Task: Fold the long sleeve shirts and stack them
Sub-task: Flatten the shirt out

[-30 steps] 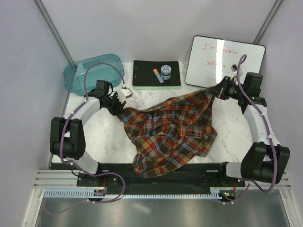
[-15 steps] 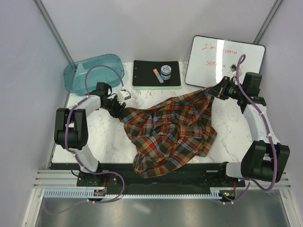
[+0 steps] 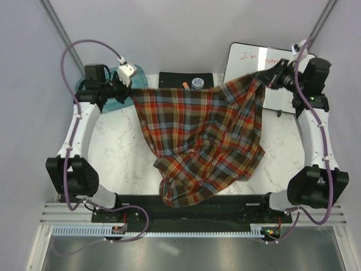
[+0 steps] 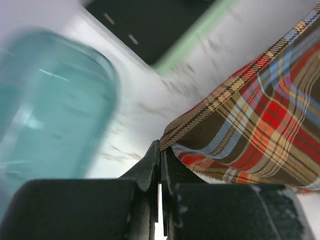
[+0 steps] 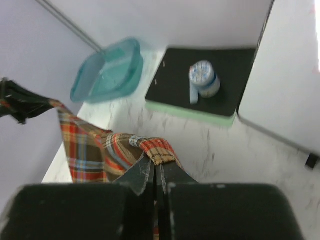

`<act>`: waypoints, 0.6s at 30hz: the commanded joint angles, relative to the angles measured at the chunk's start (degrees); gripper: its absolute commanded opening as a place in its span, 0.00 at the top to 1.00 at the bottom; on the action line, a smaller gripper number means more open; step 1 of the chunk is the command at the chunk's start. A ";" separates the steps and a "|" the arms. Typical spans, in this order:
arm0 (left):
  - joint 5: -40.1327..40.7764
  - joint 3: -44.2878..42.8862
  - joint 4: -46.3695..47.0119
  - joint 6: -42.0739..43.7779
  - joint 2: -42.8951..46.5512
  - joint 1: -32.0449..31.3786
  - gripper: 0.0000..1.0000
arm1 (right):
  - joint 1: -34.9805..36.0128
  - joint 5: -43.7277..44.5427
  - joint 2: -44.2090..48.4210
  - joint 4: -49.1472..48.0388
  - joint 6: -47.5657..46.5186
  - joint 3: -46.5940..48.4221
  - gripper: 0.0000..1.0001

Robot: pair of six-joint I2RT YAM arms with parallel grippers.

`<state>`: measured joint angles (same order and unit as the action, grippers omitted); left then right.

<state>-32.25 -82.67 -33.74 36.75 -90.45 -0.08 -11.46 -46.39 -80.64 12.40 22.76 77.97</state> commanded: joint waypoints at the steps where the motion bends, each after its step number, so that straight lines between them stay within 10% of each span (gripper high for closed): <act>1: 3.60 -12.04 1.57 -7.22 8.53 -0.01 0.98 | -0.92 3.67 -0.75 -10.90 5.35 12.62 1.00; 18: 9.83 -21.56 4.11 -8.98 39.20 -0.54 0.98 | -2.77 34.25 34.74 -13.11 -10.80 23.88 1.00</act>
<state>-26.55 -101.38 -32.75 31.03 -56.58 -0.89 -13.74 -24.43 -52.66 3.42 19.46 97.23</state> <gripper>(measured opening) 0.025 0.010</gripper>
